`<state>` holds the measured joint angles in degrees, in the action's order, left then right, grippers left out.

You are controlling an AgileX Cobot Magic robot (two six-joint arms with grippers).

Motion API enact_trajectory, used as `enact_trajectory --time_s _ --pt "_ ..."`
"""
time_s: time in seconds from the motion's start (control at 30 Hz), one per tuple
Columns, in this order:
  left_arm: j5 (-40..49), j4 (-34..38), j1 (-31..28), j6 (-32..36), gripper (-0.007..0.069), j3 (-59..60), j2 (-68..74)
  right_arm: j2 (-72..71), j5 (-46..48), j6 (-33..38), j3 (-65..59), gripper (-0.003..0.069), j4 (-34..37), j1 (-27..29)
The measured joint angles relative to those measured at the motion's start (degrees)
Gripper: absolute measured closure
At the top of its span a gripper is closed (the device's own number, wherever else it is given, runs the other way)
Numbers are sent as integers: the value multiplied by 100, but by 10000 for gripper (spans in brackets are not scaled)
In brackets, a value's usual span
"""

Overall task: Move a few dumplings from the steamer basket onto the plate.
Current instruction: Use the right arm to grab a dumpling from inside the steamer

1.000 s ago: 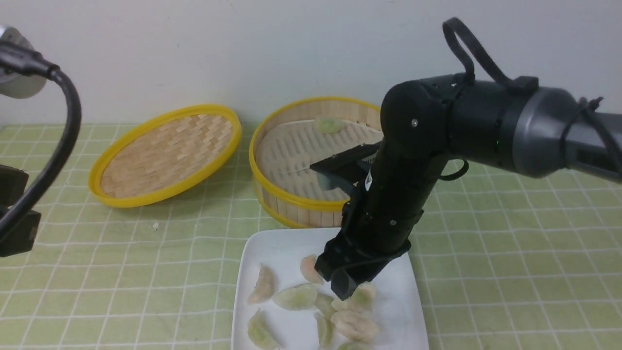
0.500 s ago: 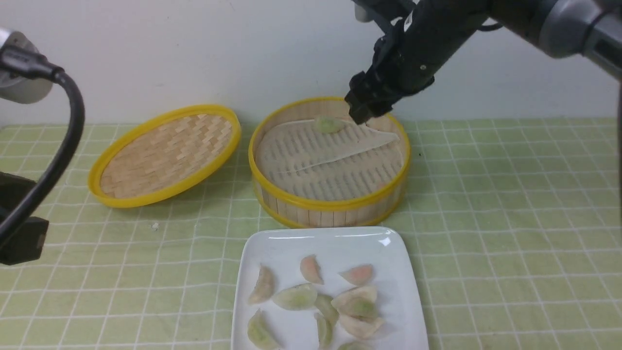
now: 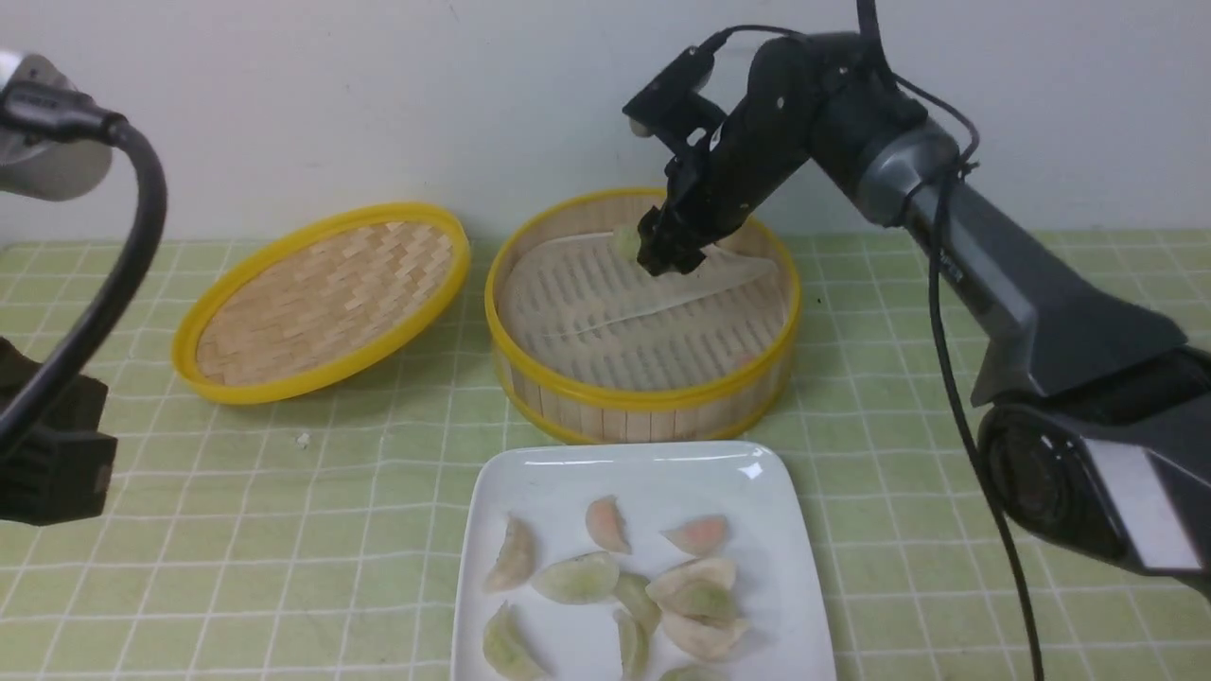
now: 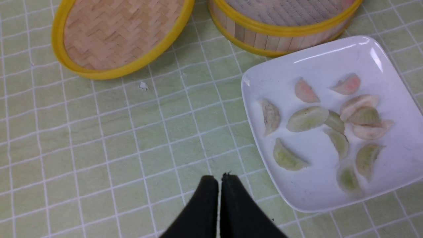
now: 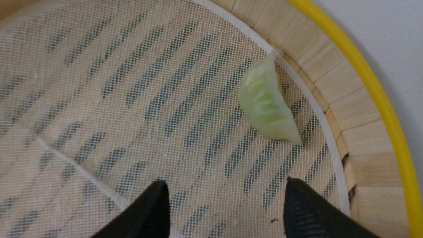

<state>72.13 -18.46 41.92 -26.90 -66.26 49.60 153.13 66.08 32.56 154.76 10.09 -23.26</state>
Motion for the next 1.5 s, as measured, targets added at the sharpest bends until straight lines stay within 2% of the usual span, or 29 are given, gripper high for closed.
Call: enact_trajectory --time_s 0.4,0.83,0.93,1.03,1.1,1.17,1.5 --pt "0 11 0 -136 631 0 0 329 -1034 800 18 232 -27 43" --pt "0 12 0 -141 631 0 0 598 -1528 996 29 255 88 43" --pt "0 17 0 -147 631 0 0 624 -1541 1070 36 313 169 43" --pt "0 17 0 -151 631 0 0 631 -1568 1093 47 452 176 49" --pt "0 17 0 -158 631 0 0 625 -1512 1088 47 585 176 55" --pt "0 17 0 -158 631 0 0 557 -1375 1072 47 638 182 55" --pt "0 18 0 -160 631 0 0 -55 -551 832 119 652 173 81"
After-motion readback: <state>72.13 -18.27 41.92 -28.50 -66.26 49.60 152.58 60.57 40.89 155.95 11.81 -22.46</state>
